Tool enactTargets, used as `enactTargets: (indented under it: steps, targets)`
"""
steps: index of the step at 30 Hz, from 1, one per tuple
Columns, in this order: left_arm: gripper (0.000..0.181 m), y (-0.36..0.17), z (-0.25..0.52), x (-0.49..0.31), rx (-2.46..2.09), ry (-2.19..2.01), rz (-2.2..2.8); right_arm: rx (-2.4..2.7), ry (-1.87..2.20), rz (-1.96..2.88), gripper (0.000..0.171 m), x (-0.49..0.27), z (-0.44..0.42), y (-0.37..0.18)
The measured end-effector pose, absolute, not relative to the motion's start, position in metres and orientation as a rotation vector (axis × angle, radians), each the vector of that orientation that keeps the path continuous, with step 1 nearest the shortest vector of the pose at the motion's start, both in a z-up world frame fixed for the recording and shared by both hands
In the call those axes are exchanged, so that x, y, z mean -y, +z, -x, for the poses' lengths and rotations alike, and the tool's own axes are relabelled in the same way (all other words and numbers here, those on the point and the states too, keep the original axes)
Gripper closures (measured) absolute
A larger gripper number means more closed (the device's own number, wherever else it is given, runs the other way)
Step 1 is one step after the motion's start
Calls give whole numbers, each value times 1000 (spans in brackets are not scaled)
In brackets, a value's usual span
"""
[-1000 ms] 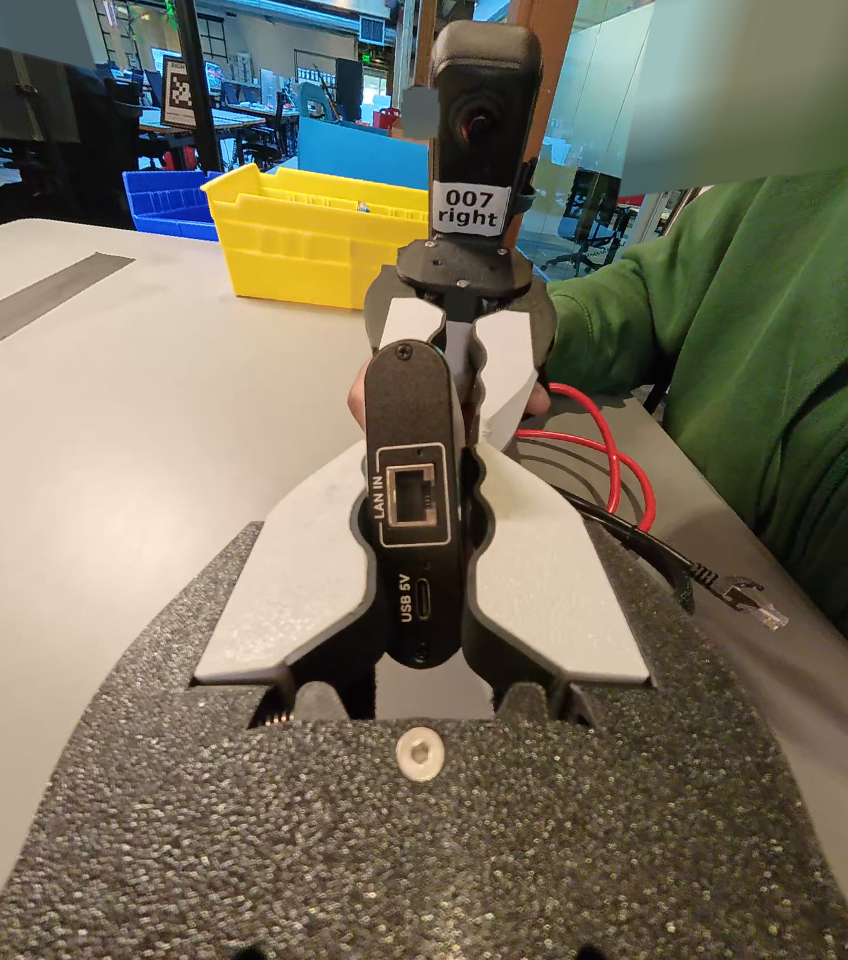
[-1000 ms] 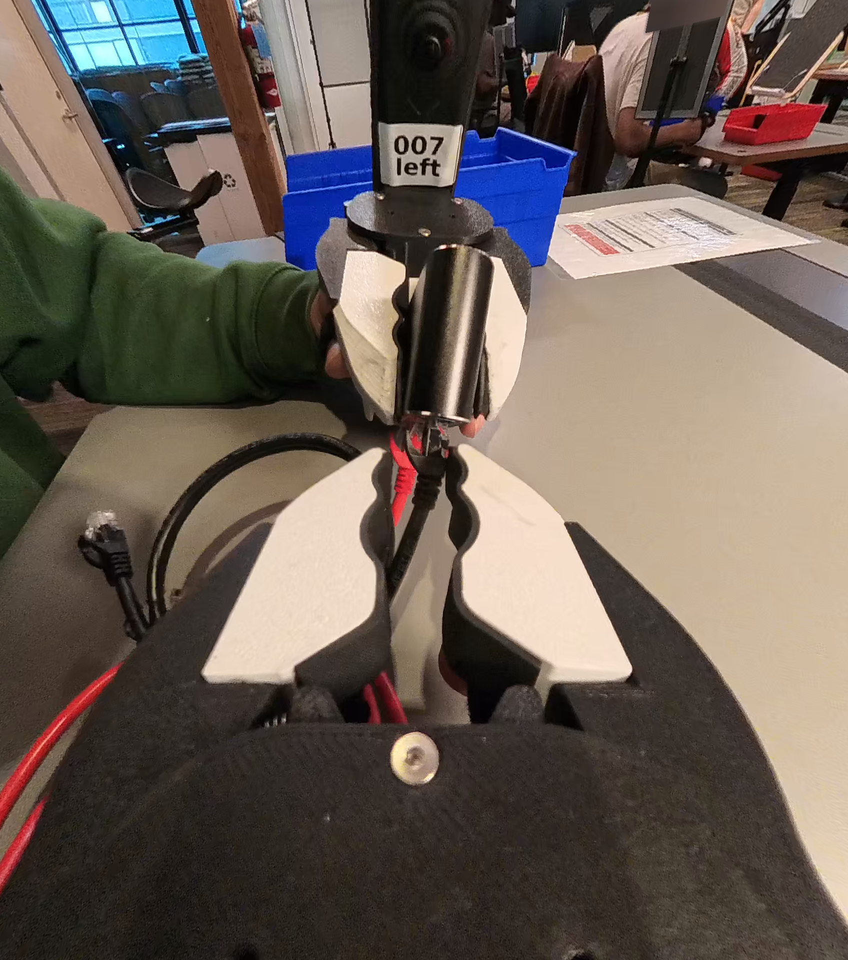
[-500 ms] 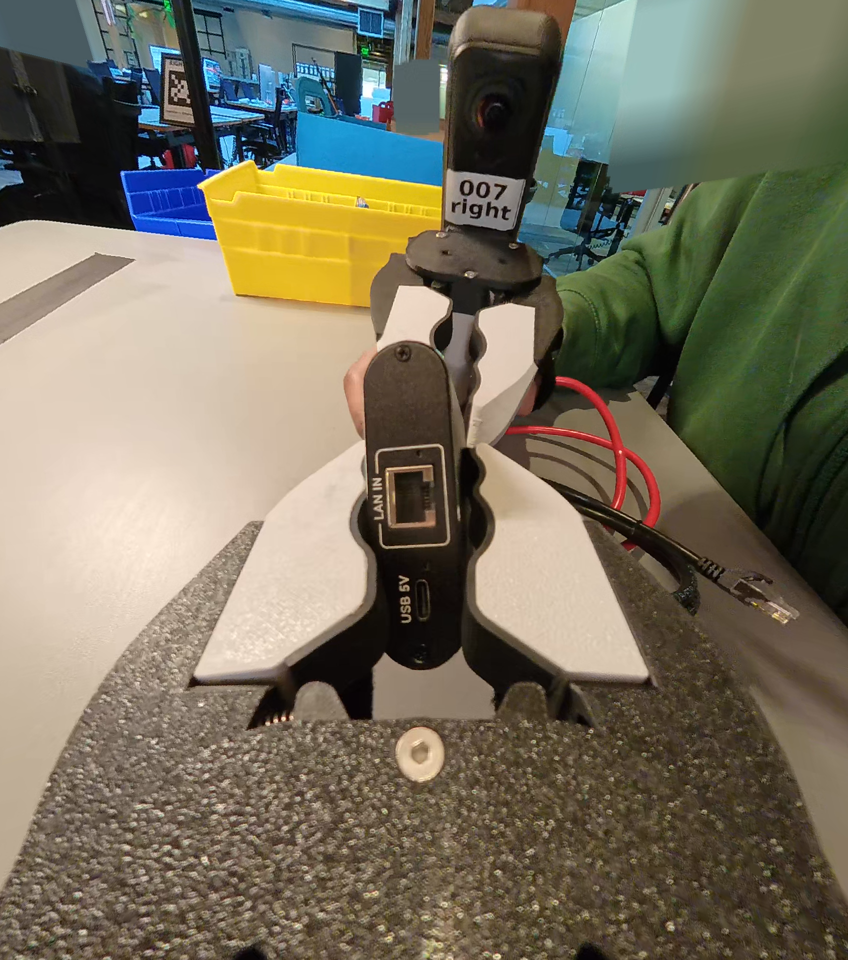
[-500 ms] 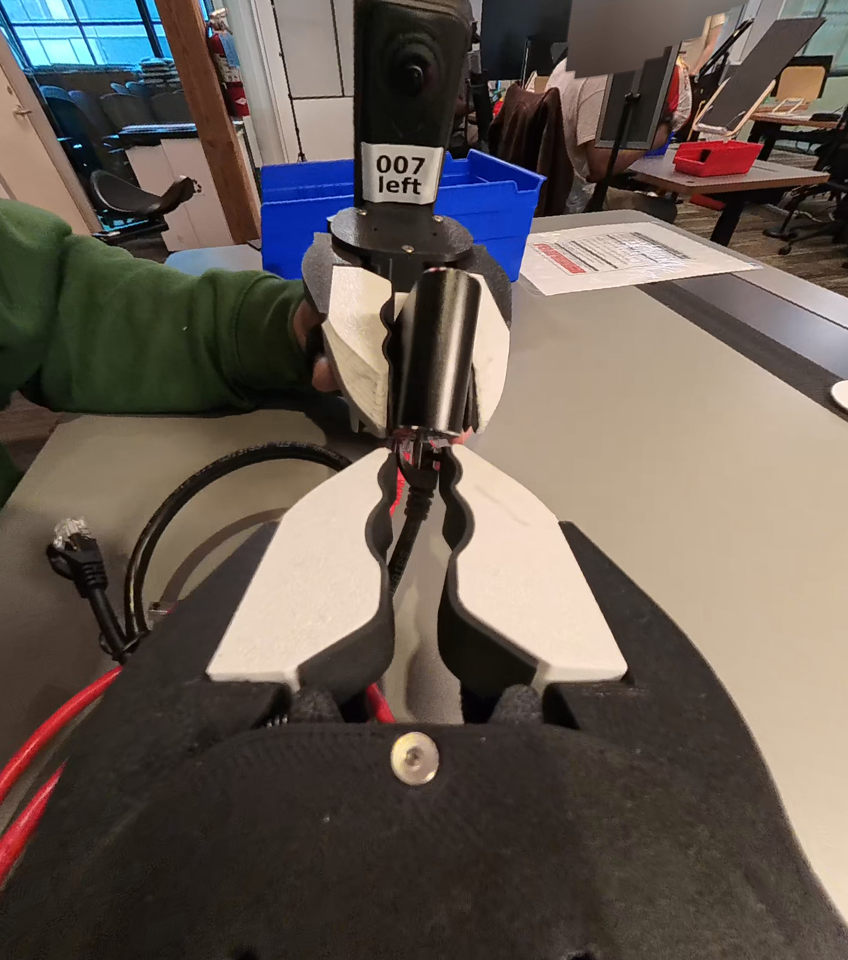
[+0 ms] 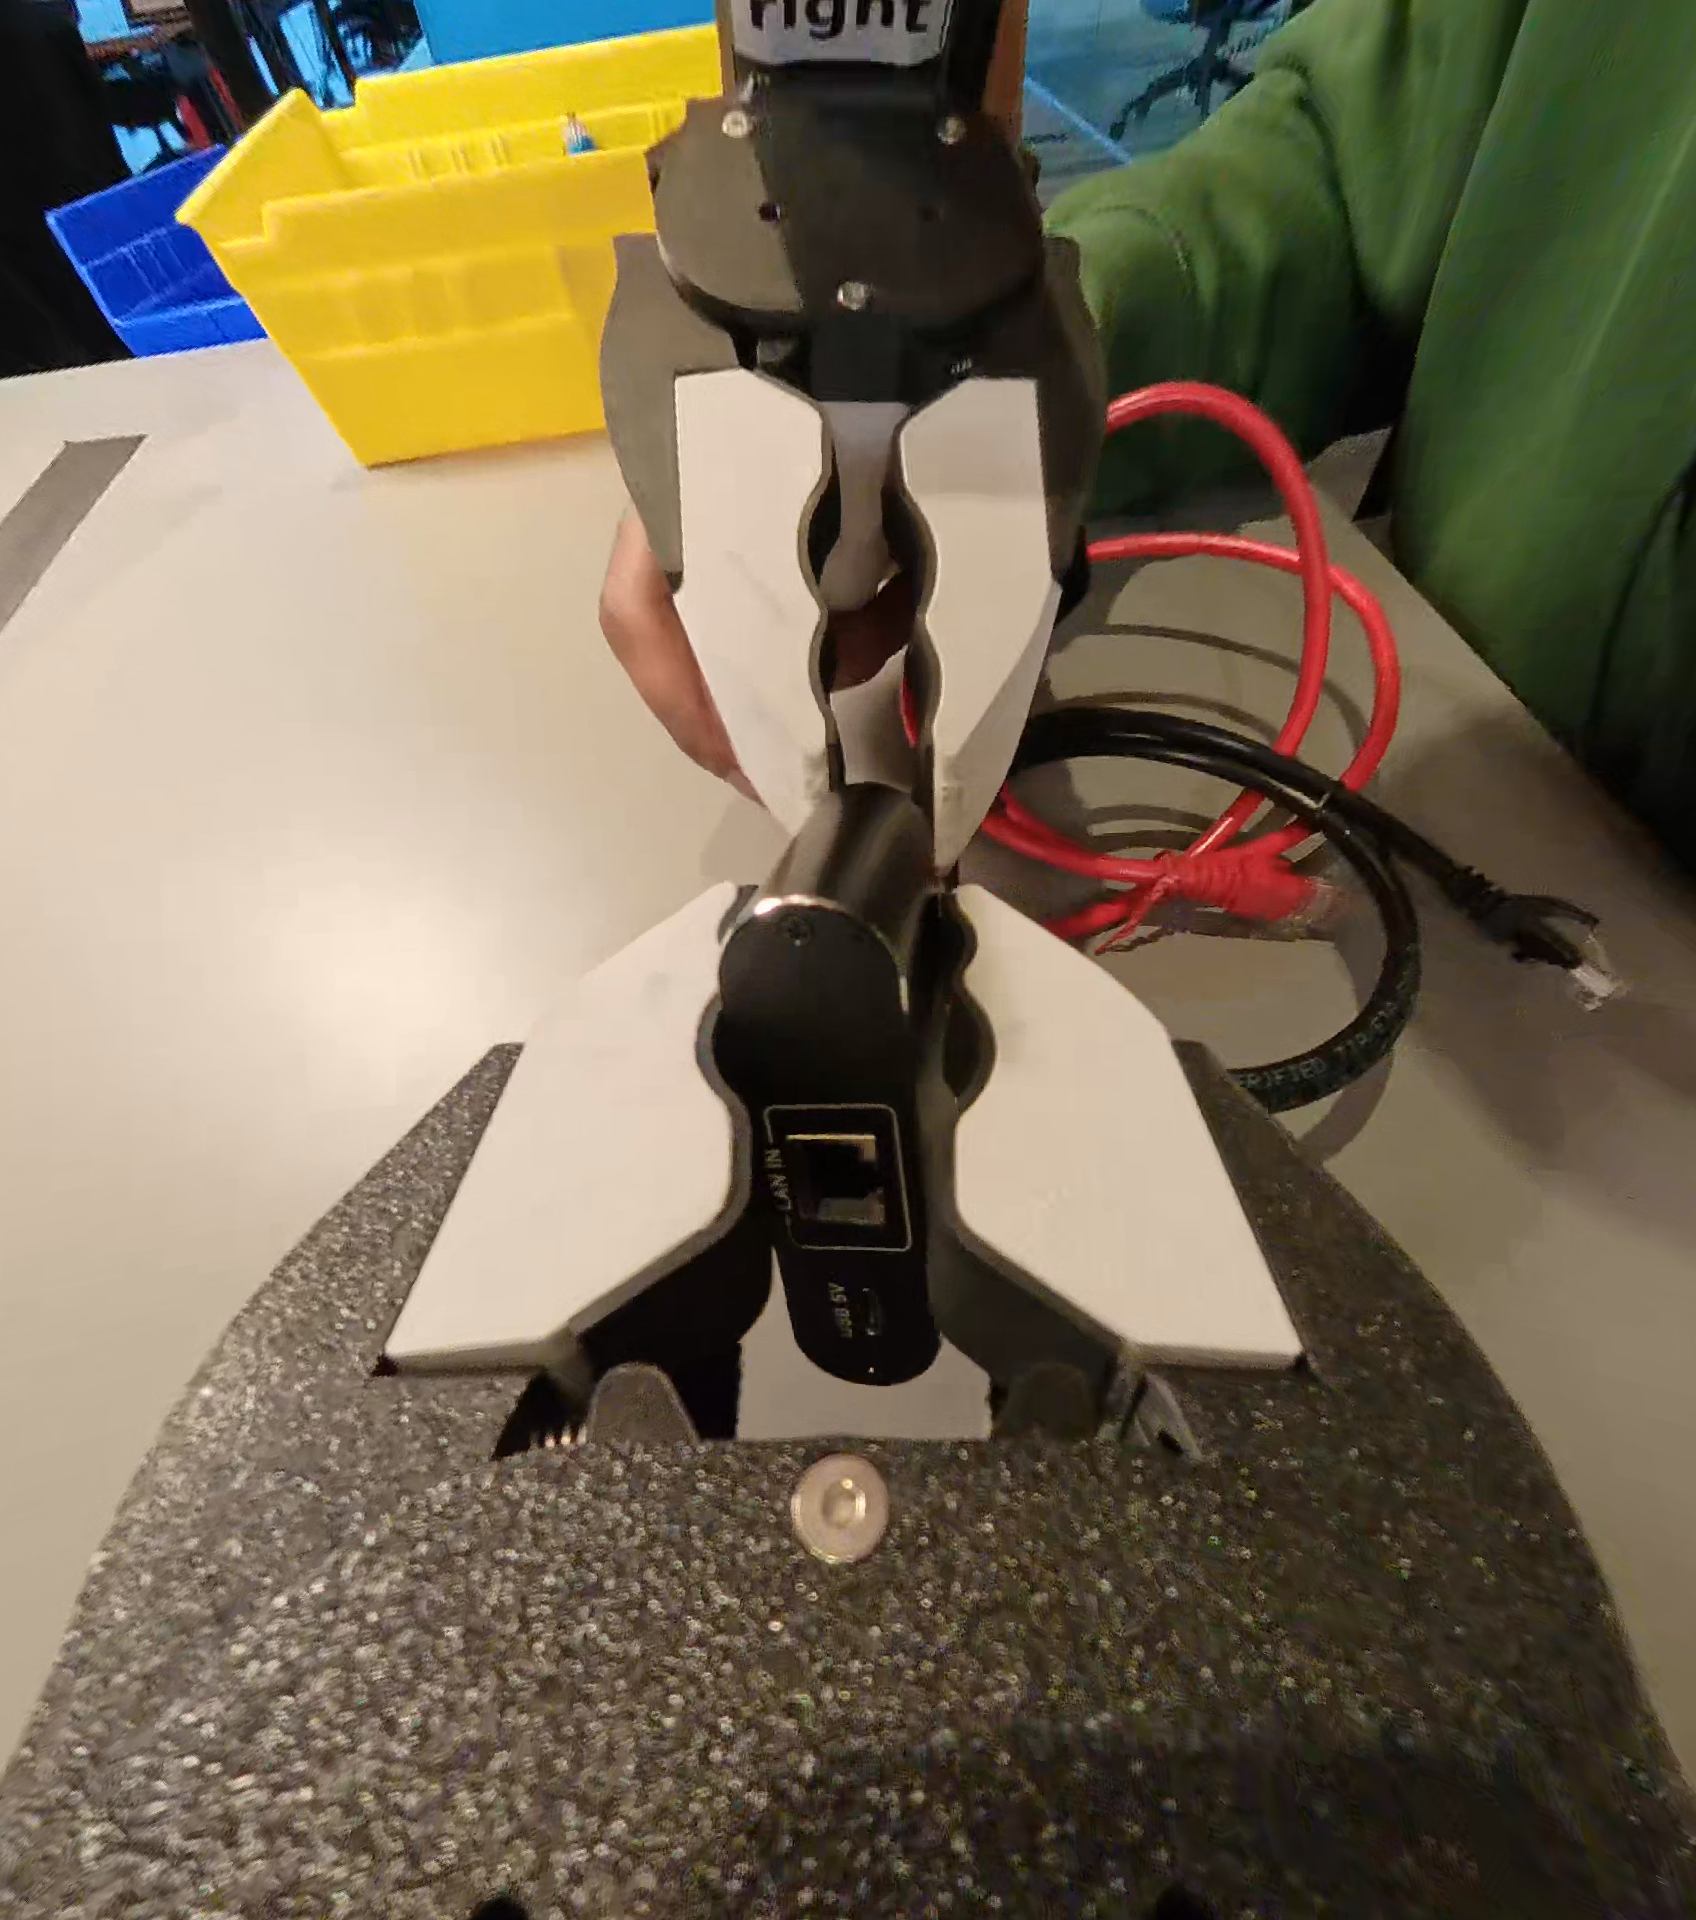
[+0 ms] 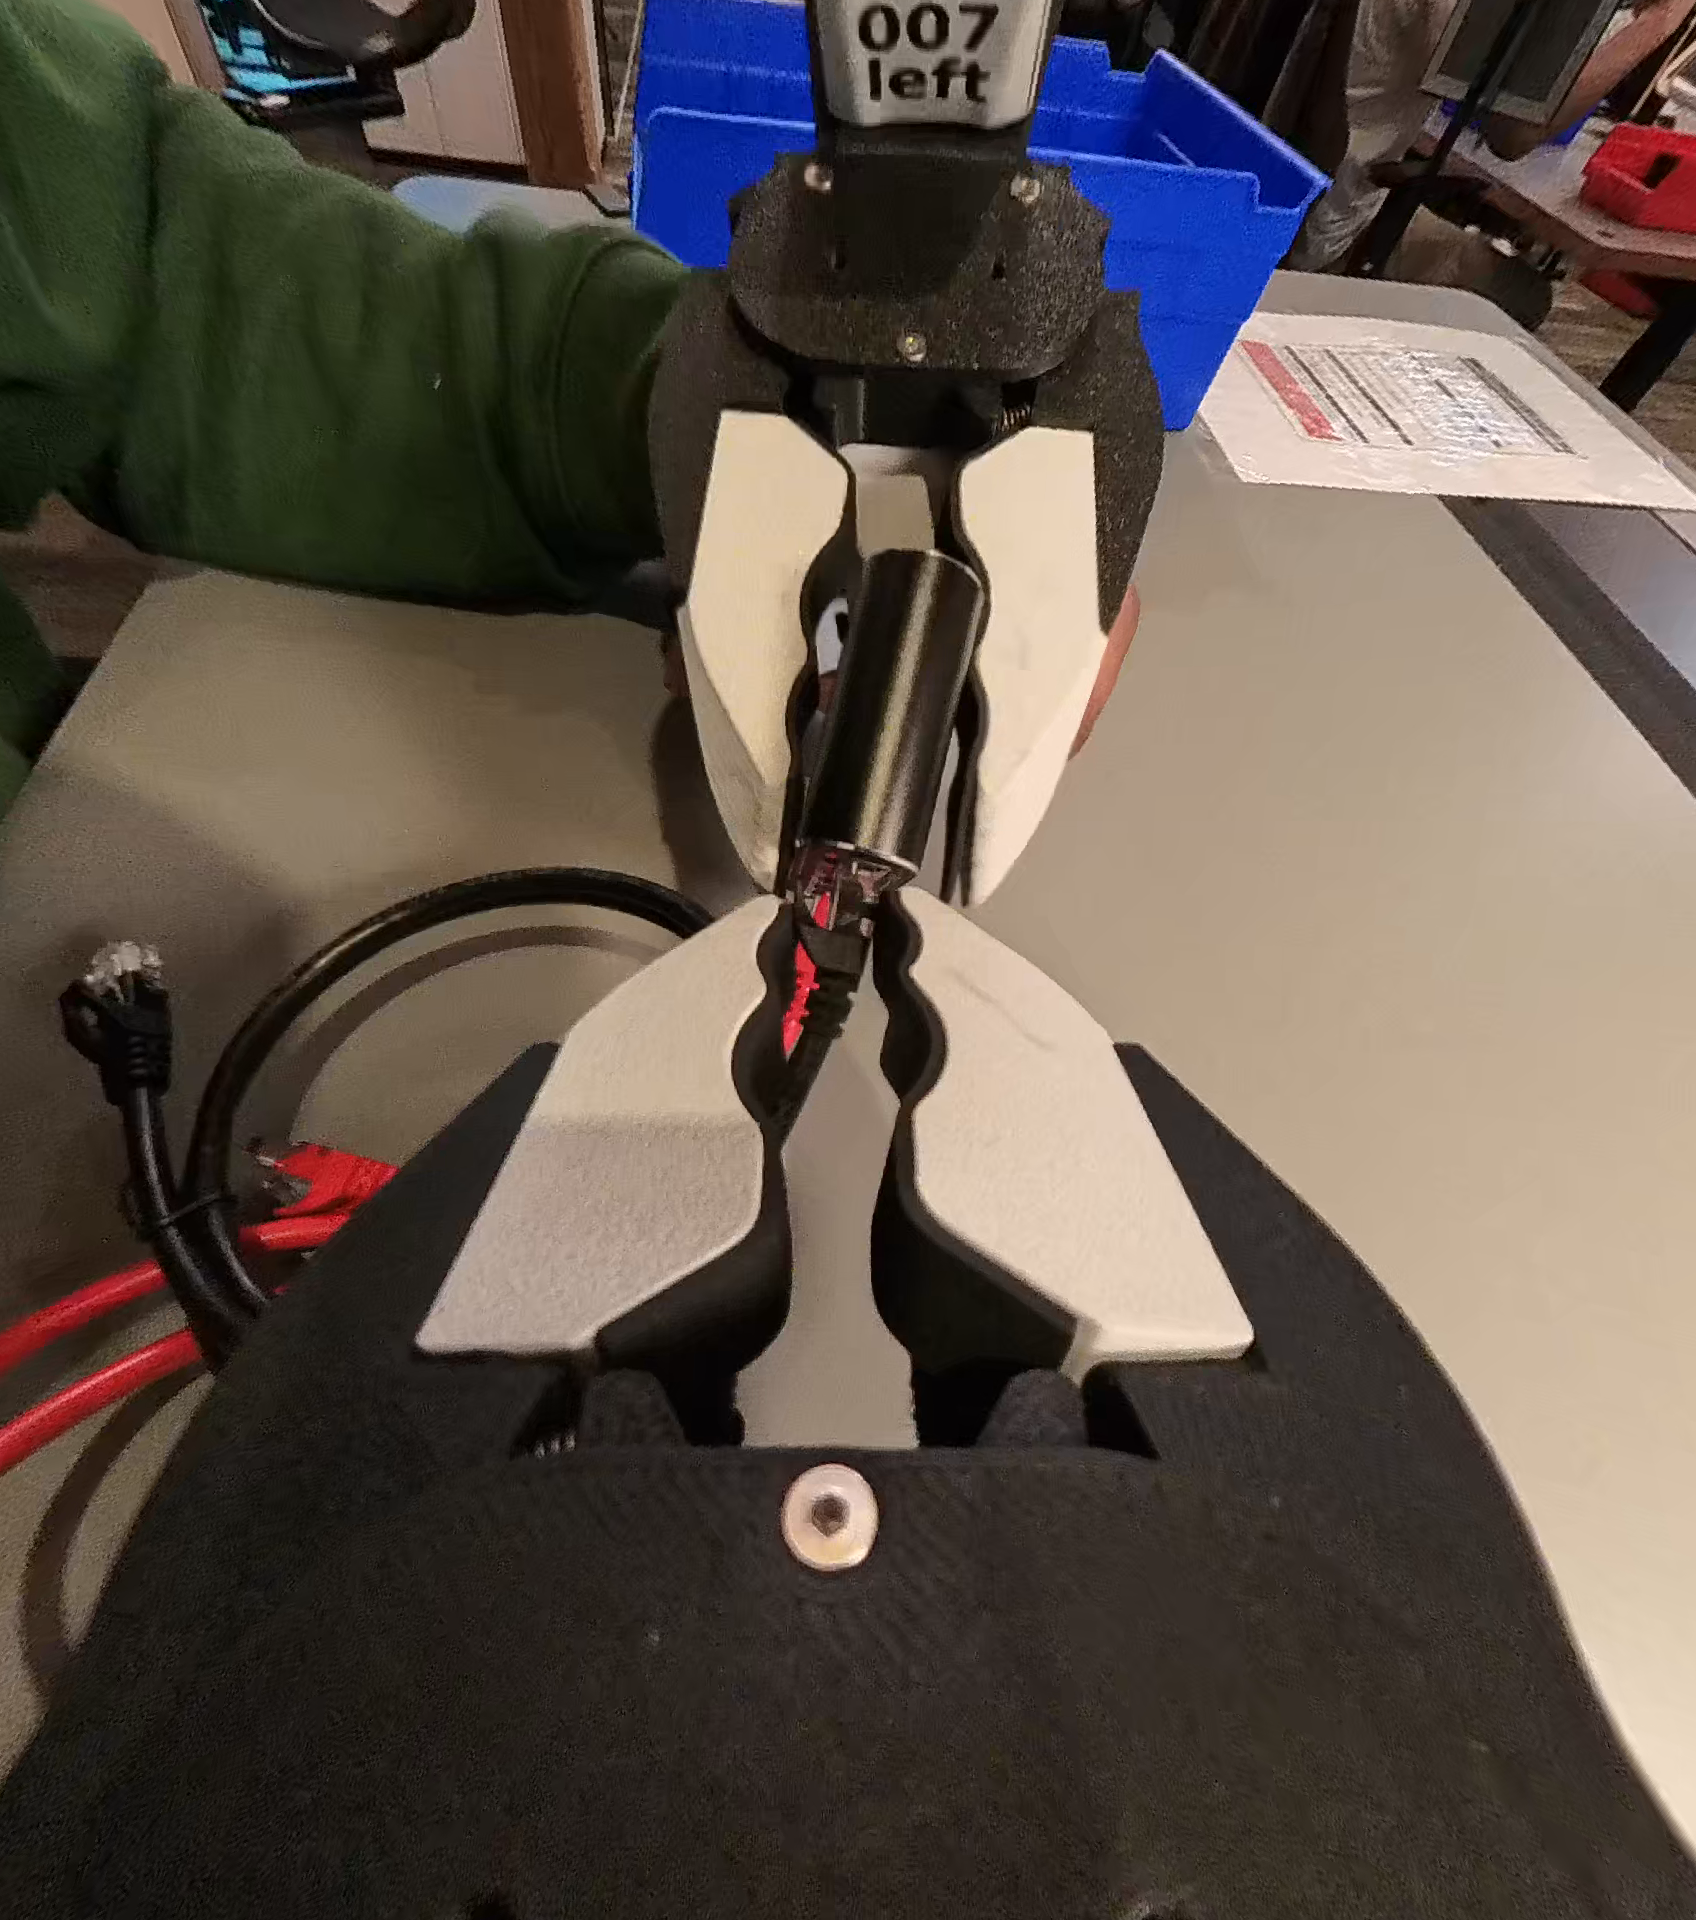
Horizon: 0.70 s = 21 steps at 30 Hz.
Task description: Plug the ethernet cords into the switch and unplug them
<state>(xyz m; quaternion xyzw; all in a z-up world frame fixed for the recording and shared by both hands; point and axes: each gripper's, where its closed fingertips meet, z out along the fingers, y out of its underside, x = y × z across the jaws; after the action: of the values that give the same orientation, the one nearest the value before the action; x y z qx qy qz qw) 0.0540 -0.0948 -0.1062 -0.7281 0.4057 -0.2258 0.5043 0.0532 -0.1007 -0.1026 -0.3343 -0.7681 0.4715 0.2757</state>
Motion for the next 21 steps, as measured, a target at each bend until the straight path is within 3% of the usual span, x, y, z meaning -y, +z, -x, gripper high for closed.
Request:
enactTargets:
  steps: [21]
  targets:
    - [151, -108, -56, 87, -961, -480, 1654, 1930, 1350, 933, 157, 93, -52, -101]
